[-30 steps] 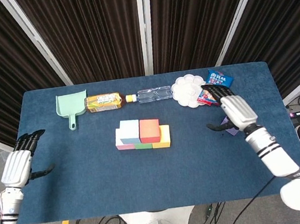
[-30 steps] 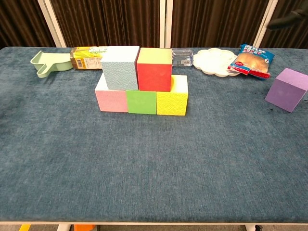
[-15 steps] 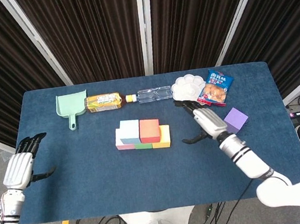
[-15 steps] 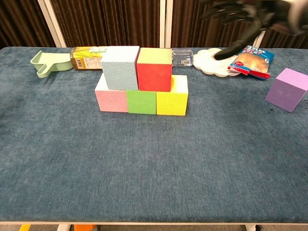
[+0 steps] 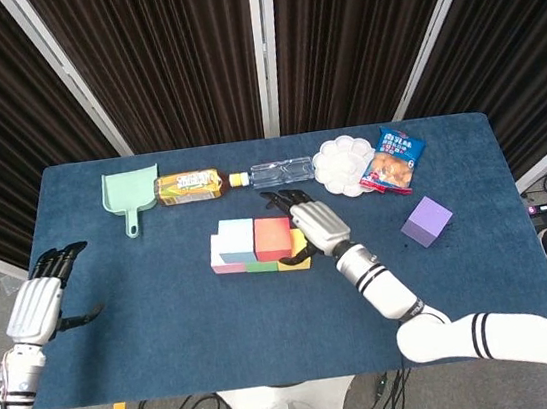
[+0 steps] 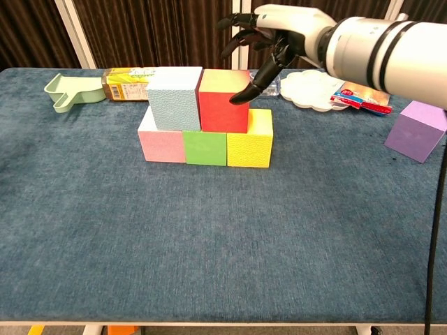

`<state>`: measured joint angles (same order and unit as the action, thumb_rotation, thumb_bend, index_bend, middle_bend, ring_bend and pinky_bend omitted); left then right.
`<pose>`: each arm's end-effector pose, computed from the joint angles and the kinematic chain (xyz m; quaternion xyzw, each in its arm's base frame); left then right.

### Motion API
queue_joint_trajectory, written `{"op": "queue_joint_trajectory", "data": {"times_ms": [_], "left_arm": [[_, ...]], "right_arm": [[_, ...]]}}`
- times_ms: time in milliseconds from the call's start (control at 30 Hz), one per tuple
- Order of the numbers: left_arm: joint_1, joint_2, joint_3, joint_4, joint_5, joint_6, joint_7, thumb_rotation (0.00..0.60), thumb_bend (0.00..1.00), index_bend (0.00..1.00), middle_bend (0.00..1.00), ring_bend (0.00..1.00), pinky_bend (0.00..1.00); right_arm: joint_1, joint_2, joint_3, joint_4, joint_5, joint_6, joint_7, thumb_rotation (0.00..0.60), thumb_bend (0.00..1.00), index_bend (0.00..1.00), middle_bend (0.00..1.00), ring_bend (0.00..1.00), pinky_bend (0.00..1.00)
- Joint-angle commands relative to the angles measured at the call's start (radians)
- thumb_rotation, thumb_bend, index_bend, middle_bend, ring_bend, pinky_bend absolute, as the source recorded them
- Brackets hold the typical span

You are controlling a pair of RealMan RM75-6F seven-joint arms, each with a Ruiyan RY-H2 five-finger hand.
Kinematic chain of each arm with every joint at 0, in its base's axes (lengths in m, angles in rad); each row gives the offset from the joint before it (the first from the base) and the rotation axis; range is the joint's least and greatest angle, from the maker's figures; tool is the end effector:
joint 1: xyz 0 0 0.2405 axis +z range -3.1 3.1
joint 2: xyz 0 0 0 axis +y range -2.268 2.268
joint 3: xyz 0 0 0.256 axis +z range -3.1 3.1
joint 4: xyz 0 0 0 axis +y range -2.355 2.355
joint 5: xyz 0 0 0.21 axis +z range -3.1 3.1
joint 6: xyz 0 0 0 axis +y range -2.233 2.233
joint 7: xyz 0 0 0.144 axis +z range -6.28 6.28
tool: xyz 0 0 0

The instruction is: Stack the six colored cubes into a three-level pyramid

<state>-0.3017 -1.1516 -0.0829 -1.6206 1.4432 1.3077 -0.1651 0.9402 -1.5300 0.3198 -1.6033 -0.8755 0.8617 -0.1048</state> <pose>-0.2726 0.2503 0.1315 -0.6075 -0.4398 -0.4510 0.4839 -0.0506 -0.3675 -0.0104 0.6716 -0.5138 0.4573 0.2752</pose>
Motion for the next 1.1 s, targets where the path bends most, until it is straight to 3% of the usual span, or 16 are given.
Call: {"op": "queue_joint_trajectory", "data": {"times_ms": [33, 533, 1100], "left_arm": [[0.000, -0.002, -0.001, 0.004, 0.001, -0.001, -0.004, 0.600, 0.16, 0.09, 0.09, 0.11, 0.08], [-0.002, -0.007, -0.003, 0.015, 0.001, -0.009, -0.019, 0.600, 0.16, 0.09, 0.09, 0.11, 0.08], [-0.005, -0.010, -0.004, 0.022, -0.005, -0.022, -0.024, 0.600, 0.16, 0.09, 0.09, 0.11, 0.08]], "right_arm": [[0.011, -0.017, -0.002, 0.020, 0.018, 0.001, -0.016, 0.600, 0.09, 0.00, 0.21, 0.00, 0.00], [0.016, -0.051, -0.003, 0.061, 0.009, 0.006, -0.013, 0.600, 0.19, 0.00, 0.29, 0.00, 0.00], [0.015, -0.060, -0.001, 0.064, -0.008, 0.002, -0.006, 0.600, 0.19, 0.00, 0.29, 0.00, 0.00]]}}
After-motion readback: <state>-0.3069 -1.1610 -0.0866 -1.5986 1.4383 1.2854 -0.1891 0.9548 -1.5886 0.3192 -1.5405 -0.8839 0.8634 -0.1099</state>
